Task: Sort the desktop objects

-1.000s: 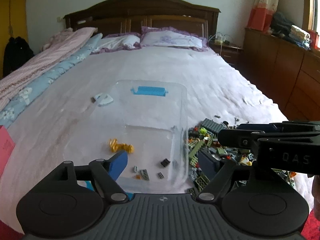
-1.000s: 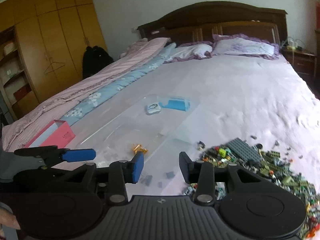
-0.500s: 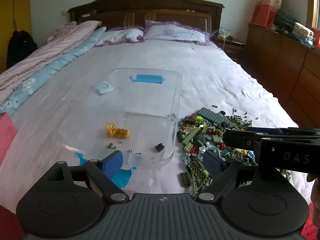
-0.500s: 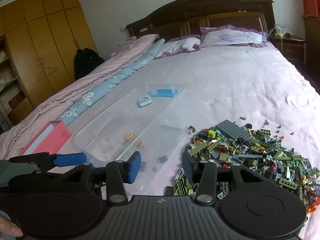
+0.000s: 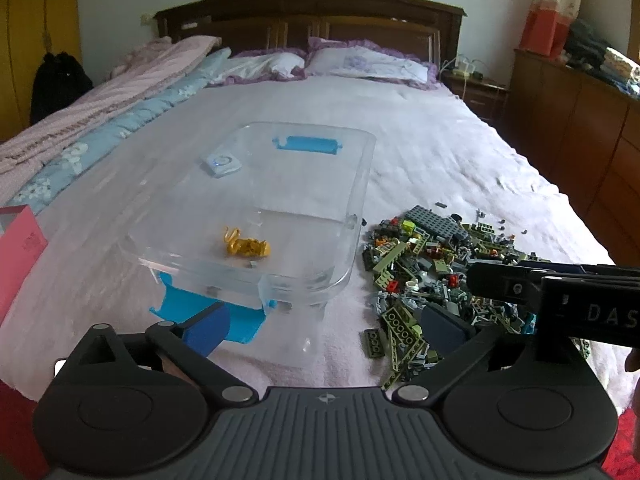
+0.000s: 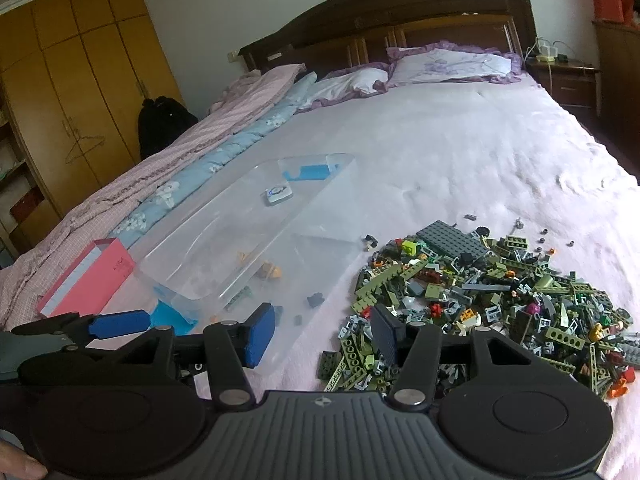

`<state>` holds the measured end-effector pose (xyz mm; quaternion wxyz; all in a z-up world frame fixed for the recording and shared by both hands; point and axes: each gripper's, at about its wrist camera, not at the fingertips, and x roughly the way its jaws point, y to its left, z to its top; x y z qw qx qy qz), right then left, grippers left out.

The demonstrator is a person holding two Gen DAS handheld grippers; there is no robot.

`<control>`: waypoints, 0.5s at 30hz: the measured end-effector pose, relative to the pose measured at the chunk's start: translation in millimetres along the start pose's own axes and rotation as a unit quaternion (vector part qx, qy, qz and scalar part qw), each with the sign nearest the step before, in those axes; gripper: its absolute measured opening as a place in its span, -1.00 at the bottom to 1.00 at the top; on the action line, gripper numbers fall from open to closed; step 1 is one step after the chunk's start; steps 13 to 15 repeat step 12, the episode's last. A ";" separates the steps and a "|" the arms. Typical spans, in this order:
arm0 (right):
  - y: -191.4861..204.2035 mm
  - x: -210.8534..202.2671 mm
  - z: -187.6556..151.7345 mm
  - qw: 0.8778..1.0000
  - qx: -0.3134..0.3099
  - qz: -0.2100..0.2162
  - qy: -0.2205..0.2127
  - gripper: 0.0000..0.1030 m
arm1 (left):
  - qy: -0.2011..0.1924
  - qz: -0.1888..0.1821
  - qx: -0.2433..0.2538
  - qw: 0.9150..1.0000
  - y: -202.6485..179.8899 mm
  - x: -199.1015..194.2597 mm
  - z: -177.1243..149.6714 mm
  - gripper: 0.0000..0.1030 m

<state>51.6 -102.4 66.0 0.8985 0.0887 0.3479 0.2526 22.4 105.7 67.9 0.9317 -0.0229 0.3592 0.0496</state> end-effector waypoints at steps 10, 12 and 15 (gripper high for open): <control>-11.7 -8.7 -8.4 1.000 0.028 -0.005 -0.004 0.11 | -0.011 0.015 0.004 1.000 -2.9 -5.4 -3.3 0.99; -15.2 -11.0 -11.3 0.999 0.032 -0.008 -0.004 0.11 | -0.011 0.015 -0.003 1.000 -2.0 -6.8 -2.1 0.99; -15.2 -11.0 -11.3 0.999 0.032 -0.008 -0.004 0.11 | -0.011 0.015 -0.003 1.000 -2.0 -6.8 -2.1 0.99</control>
